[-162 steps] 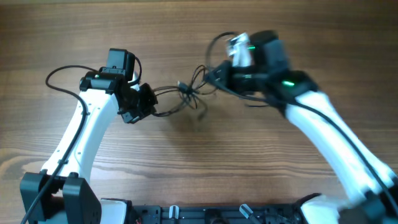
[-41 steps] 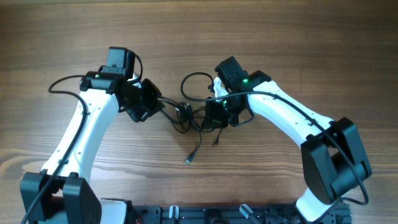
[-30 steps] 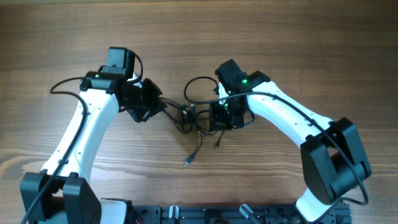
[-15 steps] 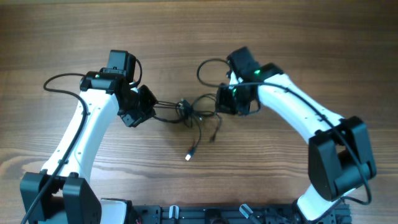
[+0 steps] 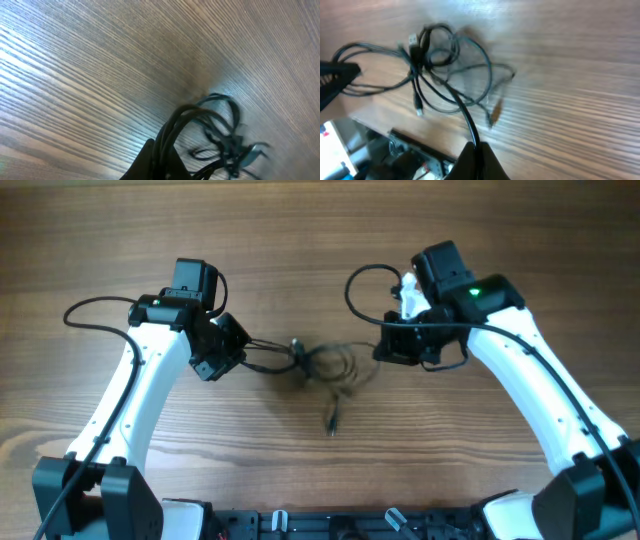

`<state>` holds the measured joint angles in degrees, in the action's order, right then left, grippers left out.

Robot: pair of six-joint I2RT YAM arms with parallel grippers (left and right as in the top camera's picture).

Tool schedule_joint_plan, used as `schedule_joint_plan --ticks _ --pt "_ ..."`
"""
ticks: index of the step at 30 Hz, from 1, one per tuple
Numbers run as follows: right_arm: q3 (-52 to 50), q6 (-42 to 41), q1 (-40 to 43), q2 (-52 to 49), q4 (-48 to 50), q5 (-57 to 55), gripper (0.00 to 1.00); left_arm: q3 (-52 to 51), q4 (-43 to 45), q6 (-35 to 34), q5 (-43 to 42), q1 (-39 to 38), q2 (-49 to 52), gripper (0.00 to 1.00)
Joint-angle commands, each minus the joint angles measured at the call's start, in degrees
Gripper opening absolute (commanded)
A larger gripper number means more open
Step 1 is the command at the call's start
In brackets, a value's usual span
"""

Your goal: Untangle cables

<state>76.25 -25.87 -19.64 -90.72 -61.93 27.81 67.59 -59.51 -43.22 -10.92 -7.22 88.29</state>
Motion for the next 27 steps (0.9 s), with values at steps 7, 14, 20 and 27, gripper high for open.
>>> schedule_joint_plan --ticks 7,14,20,27 --pt "1.18 2.29 0.28 8.37 12.55 13.38 0.05 -0.22 0.52 -0.96 2.05 0.24 0.17 0.06" --pt "1.11 -10.05 0.26 8.33 6.08 -11.43 0.83 -0.22 1.18 2.56 -3.17 0.24 0.17 0.04" --pt "1.01 -5.64 -0.02 8.15 5.35 -5.97 0.96 -0.22 8.48 22.36 -34.42 0.24 0.17 0.04" --pt "0.5 -0.9 -4.92 5.62 5.73 -1.07 0.97 -0.22 14.69 27.98 -55.67 0.24 0.17 0.04"
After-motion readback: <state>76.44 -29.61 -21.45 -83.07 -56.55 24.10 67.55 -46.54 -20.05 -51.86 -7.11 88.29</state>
